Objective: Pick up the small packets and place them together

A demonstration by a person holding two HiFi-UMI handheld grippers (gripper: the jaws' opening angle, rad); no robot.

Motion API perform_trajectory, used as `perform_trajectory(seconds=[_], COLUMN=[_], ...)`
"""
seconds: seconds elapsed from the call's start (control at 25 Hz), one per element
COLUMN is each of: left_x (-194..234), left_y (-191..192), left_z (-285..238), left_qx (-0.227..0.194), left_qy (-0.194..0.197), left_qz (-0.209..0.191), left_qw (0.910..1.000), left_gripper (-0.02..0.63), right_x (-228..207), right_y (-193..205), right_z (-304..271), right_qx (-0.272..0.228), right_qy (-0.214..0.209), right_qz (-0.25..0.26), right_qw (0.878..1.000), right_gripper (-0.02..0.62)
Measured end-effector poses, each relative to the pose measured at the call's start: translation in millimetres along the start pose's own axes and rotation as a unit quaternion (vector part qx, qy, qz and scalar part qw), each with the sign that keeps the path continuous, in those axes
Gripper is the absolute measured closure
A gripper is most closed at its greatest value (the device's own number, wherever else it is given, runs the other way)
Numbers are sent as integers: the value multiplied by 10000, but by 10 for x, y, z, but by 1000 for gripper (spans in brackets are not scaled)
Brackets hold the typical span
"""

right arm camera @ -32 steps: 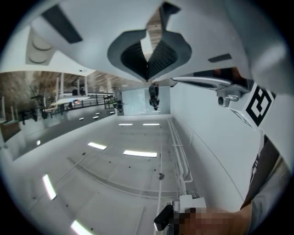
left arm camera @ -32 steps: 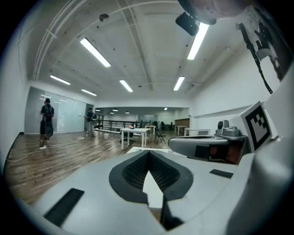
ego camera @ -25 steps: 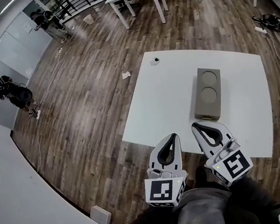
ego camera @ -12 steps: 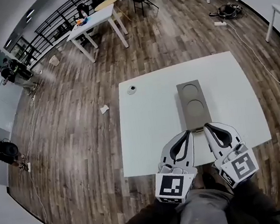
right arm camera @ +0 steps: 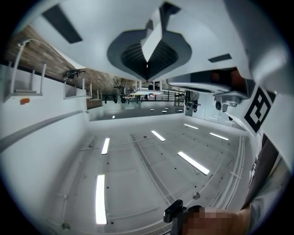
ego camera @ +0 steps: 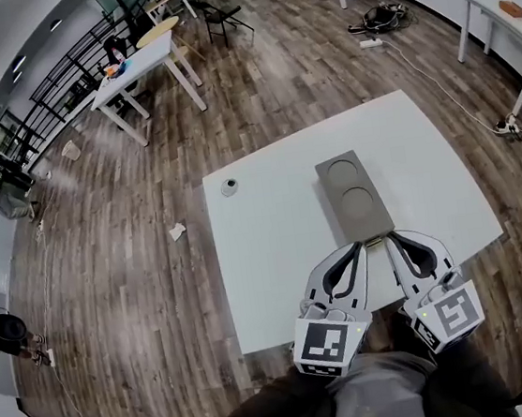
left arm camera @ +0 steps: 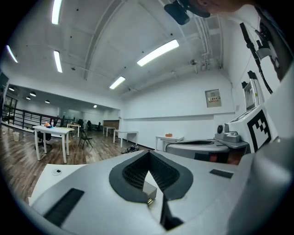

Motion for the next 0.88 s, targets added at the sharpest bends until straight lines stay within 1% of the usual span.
perform_trajectory(seconds=[0.16,0.32,0.48,0.68,0.88], left_x=[26,-27,-92,-292,-520], left_y=[51,38,18,50,159], left_z=[-5,-65,-94,25,107], left_qx=[11,34,79,124,295], left_qy=[263,374,347,200,95], left_qz=[28,56,55,37,75], left_qw=[9996,9993,9994,9997,9995], left_gripper=[603,603,603,603,603], right_x=[58,24,-52,-50,-67], right_y=[53,64,65,35,153], right_z=[49,159,195,381,595], right_qx=[64,117,145,77,119], right_qy=[243,380,353,212,109], right_qz=[34,27,-20,-30,-192], right_qw=[9997,9992,9993,9997,9997], right_gripper=[591,591,591,590,590])
Point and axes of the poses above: the fingertips, and each gripper's own axes: z backward along the fingers, x to its left, y out of its underside, the point moved 4 cm from there along z, backward along the fingers, and after that the axes turned 1 degree about -y, right-handed, at the moved point
